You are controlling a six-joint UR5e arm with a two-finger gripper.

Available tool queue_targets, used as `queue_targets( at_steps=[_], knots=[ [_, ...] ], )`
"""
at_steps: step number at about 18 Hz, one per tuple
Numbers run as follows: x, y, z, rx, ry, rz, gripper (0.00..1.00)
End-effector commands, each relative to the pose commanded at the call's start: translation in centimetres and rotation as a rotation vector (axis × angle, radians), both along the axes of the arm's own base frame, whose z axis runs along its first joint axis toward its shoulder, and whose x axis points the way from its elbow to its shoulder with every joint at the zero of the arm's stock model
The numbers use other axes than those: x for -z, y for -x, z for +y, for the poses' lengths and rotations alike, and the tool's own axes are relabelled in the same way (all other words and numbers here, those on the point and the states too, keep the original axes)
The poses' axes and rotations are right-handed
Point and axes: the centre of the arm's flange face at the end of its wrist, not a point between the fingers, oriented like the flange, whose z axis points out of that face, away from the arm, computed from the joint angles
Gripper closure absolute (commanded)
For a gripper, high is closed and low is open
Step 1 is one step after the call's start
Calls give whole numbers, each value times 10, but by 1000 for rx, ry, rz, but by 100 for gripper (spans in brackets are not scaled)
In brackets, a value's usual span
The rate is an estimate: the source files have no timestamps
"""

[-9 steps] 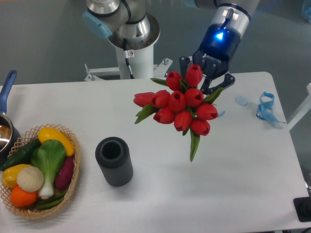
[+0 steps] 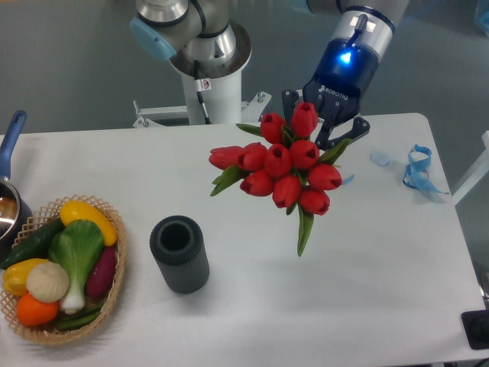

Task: Insert the flowers into the vase
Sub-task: 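Hold the red tulip bouquet in the gripper above the table, then carry the tulip bouquet toward the dark grey vase, stems down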

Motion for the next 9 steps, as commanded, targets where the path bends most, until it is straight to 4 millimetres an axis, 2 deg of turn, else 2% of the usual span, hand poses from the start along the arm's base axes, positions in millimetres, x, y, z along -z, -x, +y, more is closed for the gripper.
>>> queue_targets(
  at_steps=[8, 9],
  knots=[
    [11, -10, 24, 64, -24, -9, 90],
    [19, -8, 28, 87, -65, -22, 90]
  ],
)
